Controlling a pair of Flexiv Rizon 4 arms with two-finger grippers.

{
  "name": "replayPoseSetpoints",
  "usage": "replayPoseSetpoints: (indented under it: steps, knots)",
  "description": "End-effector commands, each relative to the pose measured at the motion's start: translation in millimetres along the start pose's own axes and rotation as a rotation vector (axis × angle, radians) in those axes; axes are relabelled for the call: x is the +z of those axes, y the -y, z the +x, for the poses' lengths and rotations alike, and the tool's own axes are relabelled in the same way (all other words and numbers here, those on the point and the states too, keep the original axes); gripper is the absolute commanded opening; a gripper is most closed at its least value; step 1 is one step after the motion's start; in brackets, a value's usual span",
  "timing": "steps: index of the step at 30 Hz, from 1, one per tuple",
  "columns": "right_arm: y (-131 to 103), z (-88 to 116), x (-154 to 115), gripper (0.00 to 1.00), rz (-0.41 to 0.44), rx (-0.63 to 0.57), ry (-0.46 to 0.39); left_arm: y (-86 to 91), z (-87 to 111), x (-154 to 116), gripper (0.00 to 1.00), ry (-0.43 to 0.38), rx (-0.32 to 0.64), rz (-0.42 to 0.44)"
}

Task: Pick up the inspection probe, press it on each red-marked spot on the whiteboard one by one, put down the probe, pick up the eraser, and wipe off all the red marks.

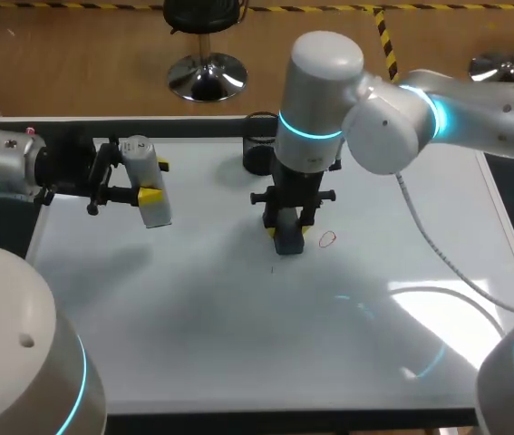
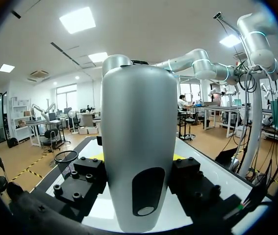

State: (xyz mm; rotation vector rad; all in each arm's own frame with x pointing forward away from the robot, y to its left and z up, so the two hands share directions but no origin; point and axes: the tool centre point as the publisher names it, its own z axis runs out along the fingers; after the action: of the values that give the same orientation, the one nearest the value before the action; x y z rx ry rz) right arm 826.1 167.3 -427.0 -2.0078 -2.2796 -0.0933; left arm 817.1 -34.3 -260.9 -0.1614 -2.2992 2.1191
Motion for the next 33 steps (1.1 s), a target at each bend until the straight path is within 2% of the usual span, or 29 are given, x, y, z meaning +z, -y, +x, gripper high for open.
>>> replayPoseSetpoints:
  steps: [1,7,24,33]
  knots:
    - [6,-19,7,0.0,-0.008,0.009,-0.009,0.5,-0.2,0,0.0,-0.001,0.002,0.001]
    - [10,-36,8,0.0,-0.012,0.032,0.0,0.5,-0.2,0,0.0,-0.001,0.002,0.001]
    - [4,-100,23,0.0,0.017,0.151,0.025,0.5,-0.2,0,0.0,-0.001,0.002,0.001]
    - [4,-125,24,0.0,0.016,0.192,0.071,0.5,-0.2,0,0.0,-0.001,0.002,0.001]
